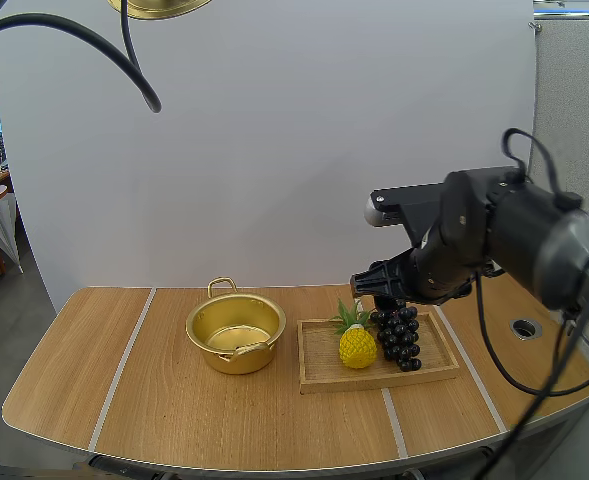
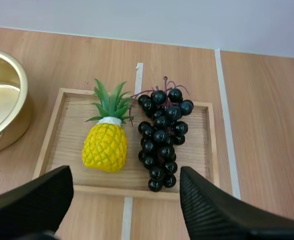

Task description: Open the pot, put the grape inside, and close it

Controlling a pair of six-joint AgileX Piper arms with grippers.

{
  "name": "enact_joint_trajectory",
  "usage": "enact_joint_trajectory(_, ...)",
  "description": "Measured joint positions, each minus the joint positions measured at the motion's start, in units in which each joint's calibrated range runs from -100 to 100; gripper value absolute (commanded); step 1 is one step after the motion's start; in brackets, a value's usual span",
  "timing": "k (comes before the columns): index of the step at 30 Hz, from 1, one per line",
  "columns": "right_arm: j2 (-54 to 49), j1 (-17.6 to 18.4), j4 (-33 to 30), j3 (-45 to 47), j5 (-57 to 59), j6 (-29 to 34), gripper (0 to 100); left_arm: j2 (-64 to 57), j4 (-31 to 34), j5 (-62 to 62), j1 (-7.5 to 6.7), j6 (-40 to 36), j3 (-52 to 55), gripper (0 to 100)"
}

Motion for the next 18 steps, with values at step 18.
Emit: enact_joint_trajectory(18,18.8,-5.9,-0.1,0.0,-16.1,-2.8,100,0.0,0.0,0.0,0.0,0.0,0.0,0)
